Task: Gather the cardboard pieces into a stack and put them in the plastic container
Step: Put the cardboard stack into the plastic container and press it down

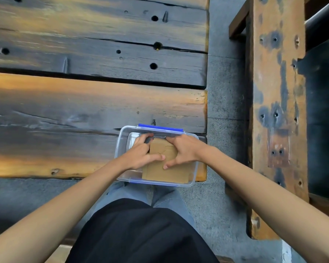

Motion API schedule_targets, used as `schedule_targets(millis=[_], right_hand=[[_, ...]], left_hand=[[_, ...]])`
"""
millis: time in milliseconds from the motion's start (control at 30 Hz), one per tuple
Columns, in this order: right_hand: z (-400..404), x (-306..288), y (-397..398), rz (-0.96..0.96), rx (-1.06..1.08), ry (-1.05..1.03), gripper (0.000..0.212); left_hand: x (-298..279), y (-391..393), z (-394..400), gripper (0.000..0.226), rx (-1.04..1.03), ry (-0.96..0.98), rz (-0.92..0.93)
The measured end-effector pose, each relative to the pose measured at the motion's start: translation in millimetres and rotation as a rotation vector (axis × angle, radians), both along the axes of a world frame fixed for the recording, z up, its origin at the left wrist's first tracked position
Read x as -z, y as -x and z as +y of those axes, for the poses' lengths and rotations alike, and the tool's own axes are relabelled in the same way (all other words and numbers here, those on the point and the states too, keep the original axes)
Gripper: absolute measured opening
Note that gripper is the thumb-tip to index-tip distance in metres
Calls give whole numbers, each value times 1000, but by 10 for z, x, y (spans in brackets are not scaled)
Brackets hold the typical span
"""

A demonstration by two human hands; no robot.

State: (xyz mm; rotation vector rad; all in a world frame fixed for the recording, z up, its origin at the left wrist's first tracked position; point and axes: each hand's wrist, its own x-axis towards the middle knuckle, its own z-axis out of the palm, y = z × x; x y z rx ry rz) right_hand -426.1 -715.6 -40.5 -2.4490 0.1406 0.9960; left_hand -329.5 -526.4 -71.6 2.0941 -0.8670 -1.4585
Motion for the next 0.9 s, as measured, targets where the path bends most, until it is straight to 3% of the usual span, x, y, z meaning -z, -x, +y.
schedule_targets(millis=[200, 467, 633, 767, 900], right_hand=[[27, 17, 26, 33, -26, 155, 103], [-24, -16, -49, 100, 9, 62, 90], [6, -13, -78, 105, -2, 85, 96], [93, 3, -31, 37, 2, 152, 105], [86, -8, -57, 51, 4, 151, 102]], left_hand=[[-16, 19, -6, 53, -5, 20, 2], [-16, -14, -8, 62, 28, -27, -4], [-56, 25, -50, 51, 36, -27, -28], [-85, 42, -112, 69, 45, -75, -64], [-104, 58, -152, 69, 40, -102, -108]])
